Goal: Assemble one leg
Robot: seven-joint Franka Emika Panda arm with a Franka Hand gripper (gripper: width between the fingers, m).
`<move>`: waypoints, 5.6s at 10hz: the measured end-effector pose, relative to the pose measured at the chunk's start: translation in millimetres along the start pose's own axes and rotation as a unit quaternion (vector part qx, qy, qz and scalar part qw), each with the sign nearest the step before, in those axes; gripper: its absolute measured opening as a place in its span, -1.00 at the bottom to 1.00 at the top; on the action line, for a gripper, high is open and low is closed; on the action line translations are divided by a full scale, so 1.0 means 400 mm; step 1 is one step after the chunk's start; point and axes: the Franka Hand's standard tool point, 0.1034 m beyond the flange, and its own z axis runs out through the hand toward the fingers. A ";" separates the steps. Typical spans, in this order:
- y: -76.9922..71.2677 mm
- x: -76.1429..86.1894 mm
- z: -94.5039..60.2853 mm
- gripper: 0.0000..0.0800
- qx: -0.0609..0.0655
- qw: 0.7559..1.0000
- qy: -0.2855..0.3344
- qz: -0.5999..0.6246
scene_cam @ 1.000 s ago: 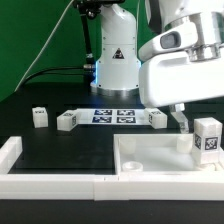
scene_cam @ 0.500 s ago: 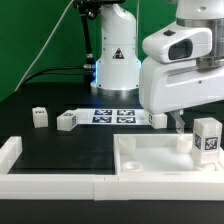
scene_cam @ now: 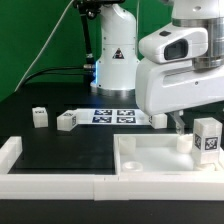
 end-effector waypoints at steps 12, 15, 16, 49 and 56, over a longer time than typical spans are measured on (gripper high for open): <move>-0.001 0.016 0.001 -0.27 0.021 0.921 0.019 0.390; -0.018 0.022 0.003 -0.27 0.023 0.847 0.020 0.531; -0.020 0.023 0.003 -0.27 0.024 0.819 0.019 0.574; 0.013 0.031 0.034 -0.27 0.028 0.796 0.054 0.602; 0.003 0.031 0.035 0.36 0.035 0.795 0.050 0.604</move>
Offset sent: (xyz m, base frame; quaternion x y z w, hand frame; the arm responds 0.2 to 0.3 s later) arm 0.0000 0.0000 0.0000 0.0000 0.0000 0.0000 1.0000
